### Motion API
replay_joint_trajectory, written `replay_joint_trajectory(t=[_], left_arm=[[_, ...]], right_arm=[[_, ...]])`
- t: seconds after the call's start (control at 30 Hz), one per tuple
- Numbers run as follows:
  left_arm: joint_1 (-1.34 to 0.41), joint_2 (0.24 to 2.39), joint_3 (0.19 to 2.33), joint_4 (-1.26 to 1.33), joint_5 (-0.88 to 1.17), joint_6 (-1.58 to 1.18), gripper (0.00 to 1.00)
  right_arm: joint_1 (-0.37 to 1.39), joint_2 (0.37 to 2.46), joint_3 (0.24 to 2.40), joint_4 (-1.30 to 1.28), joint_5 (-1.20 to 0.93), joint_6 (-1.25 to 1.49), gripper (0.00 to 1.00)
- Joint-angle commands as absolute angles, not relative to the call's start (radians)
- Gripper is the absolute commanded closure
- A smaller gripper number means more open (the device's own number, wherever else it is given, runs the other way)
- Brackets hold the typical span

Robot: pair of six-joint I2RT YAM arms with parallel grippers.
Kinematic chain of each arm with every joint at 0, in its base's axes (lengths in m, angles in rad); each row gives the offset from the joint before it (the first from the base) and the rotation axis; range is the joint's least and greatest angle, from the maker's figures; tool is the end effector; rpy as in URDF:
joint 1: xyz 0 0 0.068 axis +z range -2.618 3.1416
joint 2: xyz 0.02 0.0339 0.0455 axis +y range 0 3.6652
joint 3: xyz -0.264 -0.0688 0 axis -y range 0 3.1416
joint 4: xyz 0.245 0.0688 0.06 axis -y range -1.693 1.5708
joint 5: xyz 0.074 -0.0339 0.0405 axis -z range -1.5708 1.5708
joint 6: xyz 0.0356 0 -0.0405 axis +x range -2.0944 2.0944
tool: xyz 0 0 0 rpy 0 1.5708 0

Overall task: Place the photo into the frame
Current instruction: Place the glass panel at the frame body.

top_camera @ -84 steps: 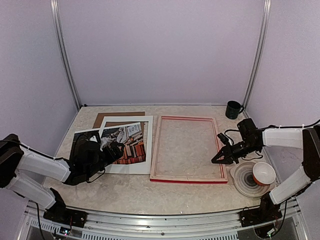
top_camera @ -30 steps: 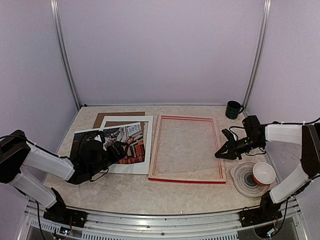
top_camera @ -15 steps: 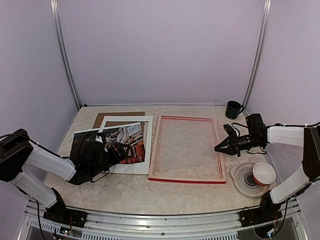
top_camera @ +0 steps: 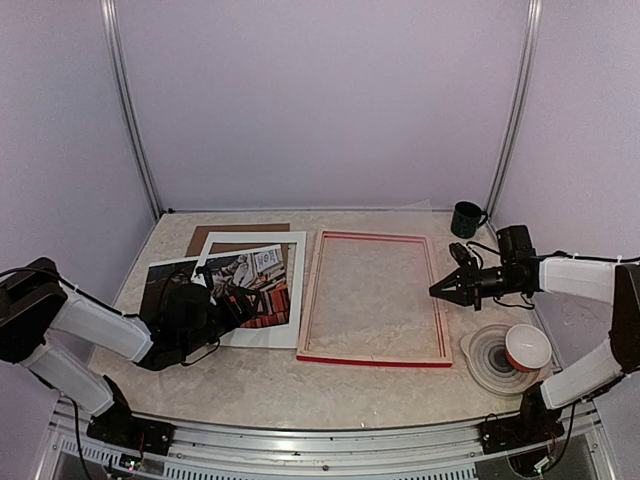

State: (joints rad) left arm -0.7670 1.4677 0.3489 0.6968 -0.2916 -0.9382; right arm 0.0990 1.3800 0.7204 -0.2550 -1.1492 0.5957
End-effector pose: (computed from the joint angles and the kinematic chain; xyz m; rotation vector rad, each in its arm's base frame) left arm 0.1888 -0.1678 0.1376 -0.3708 2.0336 -0.8040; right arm 0.2499 0.0575 0.1998 0.0765 2.4338 1.7232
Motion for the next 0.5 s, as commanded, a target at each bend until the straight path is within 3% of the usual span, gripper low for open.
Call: replay_joint_trajectory(t=[0.0, 0.47], left_arm=[[-0.780, 1.482, 0.358, 0.712, -0.296, -0.941, 0.01], [-0.794, 1.481, 0.362, 0.706, -0.309, -0.945, 0.01]], right_arm=[[0.089, 1.329, 0.689, -0.157, -1.215, 0.661, 1.00], [0.090, 1.277, 0.583, -0.062, -1.239, 0.732, 1.00]])
